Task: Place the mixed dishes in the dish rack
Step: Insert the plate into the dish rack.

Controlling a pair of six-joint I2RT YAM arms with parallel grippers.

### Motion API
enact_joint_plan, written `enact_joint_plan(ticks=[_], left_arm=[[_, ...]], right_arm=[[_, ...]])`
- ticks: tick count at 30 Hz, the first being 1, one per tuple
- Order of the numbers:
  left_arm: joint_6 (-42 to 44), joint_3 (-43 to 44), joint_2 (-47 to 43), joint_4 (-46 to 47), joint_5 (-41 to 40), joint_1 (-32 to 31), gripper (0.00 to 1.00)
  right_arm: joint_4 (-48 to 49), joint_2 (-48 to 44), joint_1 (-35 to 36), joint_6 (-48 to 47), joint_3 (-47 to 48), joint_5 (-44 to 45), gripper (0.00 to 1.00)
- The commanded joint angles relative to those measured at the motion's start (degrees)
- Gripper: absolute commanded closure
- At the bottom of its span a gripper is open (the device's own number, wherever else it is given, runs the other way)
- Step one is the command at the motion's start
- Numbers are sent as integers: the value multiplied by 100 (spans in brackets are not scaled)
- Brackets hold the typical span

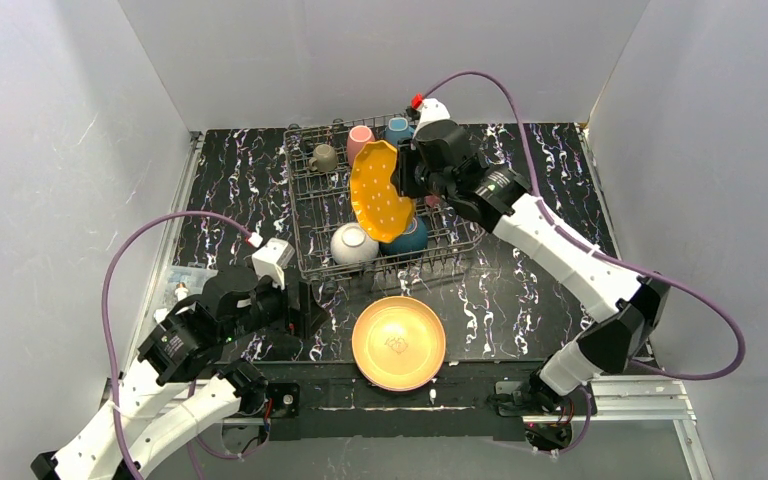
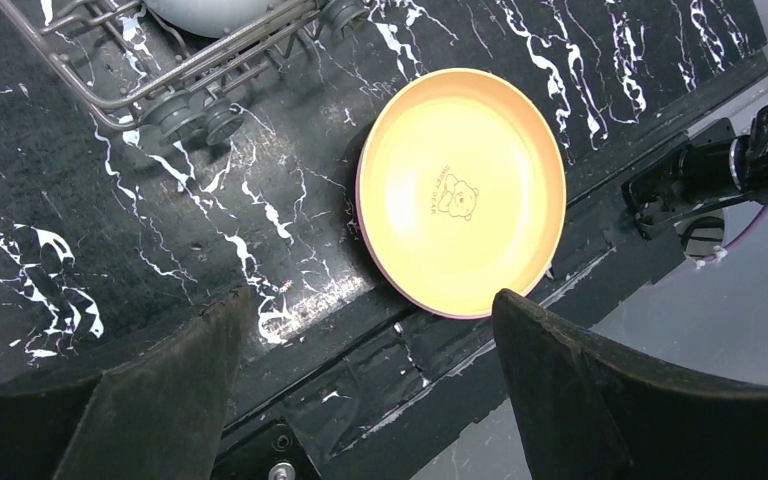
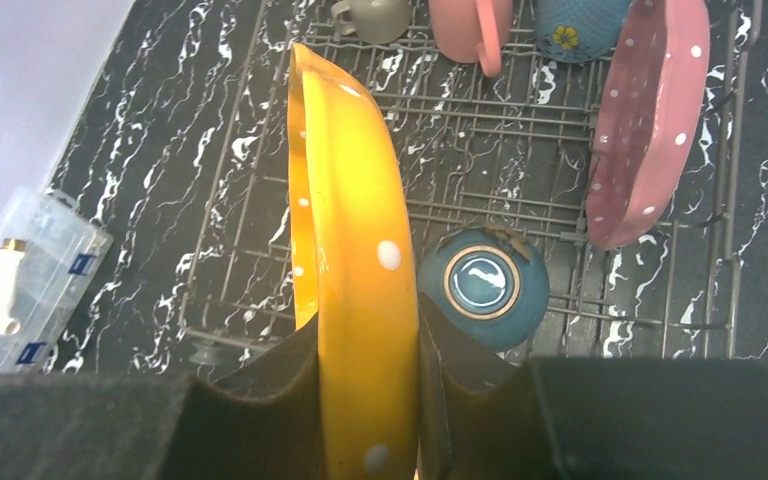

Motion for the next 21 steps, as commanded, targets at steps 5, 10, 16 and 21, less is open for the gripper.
enact_joint_plan(ticks=[5, 10, 16, 21], left_arm=[[208, -53, -72, 38, -125, 20, 10], [396, -1, -45, -25, -471, 17, 10], [393, -145, -176, 66, -639, 15, 10], [401, -182, -256, 94, -673, 17, 10]], right_arm=[[1106, 424, -137, -302, 964, 358, 99], [1188, 699, -134, -484, 1082, 609, 99], [1362, 988, -136, -769, 1188, 1014, 99], [1560, 1211, -137, -1042, 1285, 1366, 99]])
